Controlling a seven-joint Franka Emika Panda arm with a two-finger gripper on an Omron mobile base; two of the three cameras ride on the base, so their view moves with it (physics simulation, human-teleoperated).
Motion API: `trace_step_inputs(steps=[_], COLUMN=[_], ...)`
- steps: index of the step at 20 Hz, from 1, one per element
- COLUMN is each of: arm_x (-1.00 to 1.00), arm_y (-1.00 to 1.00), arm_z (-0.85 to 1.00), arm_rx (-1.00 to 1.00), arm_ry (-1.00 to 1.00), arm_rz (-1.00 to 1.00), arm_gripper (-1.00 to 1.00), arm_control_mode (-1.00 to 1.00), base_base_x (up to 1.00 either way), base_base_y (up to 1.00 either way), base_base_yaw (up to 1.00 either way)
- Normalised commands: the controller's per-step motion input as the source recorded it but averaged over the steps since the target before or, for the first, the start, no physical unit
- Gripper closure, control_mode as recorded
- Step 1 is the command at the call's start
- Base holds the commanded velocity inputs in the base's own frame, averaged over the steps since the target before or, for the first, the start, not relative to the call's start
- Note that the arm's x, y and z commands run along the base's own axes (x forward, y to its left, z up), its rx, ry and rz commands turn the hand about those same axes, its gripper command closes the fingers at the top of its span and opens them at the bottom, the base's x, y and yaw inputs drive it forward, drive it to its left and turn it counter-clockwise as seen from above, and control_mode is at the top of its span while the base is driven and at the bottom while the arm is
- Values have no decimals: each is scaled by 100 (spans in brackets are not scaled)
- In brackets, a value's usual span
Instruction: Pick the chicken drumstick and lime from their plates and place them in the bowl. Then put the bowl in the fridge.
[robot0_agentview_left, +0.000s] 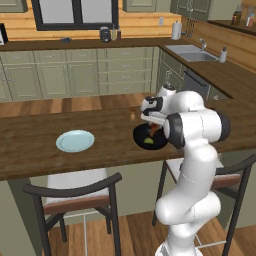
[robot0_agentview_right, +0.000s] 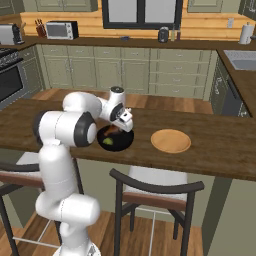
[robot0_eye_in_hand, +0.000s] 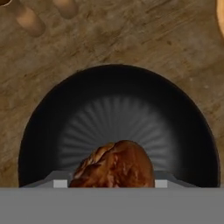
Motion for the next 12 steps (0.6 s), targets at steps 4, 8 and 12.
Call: trace_step_inputs(steps=[4,8,12], arm_x=[32,2,0], arm_y=[-7,-23,-10], arm_z=[-29,-7,-12], arm_rx=[0,-1,-5], arm_ry=[0,0,0], arm_rz=[15,22,21], arm_gripper=[100,100,100], arm_control_mode=[-100,-100,-100], base_base_x=[0,0,0], base_base_y=[0,0,0], base_base_yaw=[0,0,0])
